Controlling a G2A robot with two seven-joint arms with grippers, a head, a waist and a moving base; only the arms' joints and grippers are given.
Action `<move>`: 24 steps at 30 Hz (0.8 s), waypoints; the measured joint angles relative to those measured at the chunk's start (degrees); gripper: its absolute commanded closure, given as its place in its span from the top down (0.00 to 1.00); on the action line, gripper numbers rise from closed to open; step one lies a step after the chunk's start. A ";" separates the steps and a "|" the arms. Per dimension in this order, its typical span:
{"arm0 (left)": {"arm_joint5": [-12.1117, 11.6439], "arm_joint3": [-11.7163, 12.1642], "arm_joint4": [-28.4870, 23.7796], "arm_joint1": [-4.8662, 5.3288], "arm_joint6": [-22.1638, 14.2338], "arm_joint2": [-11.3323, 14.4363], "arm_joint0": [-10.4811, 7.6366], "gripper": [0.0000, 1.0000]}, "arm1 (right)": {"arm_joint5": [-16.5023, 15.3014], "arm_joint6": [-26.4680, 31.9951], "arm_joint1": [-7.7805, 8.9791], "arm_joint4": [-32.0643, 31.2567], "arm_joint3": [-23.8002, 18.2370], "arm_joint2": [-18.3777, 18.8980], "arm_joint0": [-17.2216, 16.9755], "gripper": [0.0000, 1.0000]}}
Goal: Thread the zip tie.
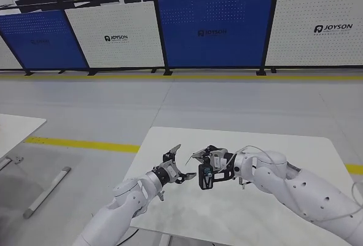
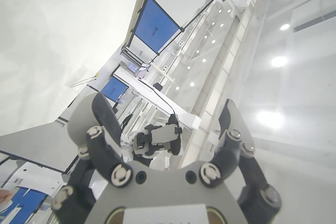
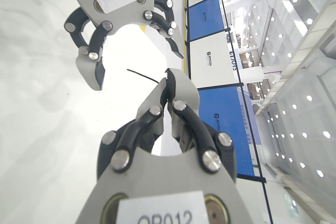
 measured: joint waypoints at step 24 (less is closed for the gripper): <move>2.78 -0.75 -2.49 -0.72 1.15 -0.34 -0.01 0.39 | 0.00 0.00 0.00 0.00 0.00 0.00 0.00 0.00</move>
